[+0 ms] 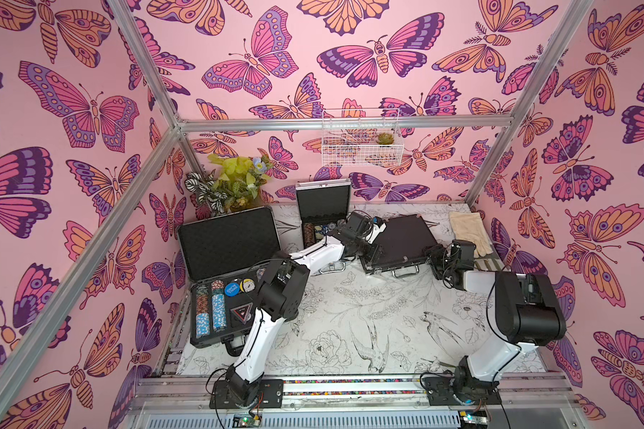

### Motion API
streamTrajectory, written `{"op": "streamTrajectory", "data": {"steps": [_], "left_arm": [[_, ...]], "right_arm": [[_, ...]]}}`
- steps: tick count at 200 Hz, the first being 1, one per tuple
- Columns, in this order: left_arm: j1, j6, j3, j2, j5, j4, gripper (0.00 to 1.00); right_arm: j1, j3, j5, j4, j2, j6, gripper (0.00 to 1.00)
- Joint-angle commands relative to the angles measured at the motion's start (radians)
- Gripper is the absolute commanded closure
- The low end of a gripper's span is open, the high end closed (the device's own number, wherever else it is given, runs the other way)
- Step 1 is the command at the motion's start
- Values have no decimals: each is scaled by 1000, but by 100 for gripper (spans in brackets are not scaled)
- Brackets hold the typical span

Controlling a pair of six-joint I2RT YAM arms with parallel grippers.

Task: Close the poker set cases
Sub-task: Fasten the fastener on the poker set case.

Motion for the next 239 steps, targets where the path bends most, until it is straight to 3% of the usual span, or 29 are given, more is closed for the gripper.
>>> {"op": "streamTrajectory", "data": {"steps": [1, 17, 36, 74, 97, 136, 181, 211, 239], "left_arm": [[10, 3, -38, 78, -20, -161, 42], [10, 4, -34, 80, -19, -161, 42], [11, 6, -29, 81, -19, -163, 42], [12, 10, -24, 82, -21, -167, 42], [11, 8, -25, 82, -21, -170, 42], [12, 9, -23, 71, -25, -169, 41], [12, -15, 6, 63, -3, -169, 41], [10, -25, 33, 55, 6, -170, 41], [7, -38, 41, 43, -9, -167, 41]], "right_arm": [[14, -36, 3, 62, 73, 12, 29], [19, -69, -11, 171, 111, 55, 35], [19, -108, -19, 292, 143, 112, 35], [18, -127, -17, 296, 106, 125, 33], [16, -102, -20, 187, 33, 57, 27], [17, -28, -19, -183, -112, -149, 24], [19, -83, -32, -326, -224, -248, 36], [27, -97, -30, -314, -209, -280, 51], [53, -59, -11, -319, -169, -308, 52]]}}
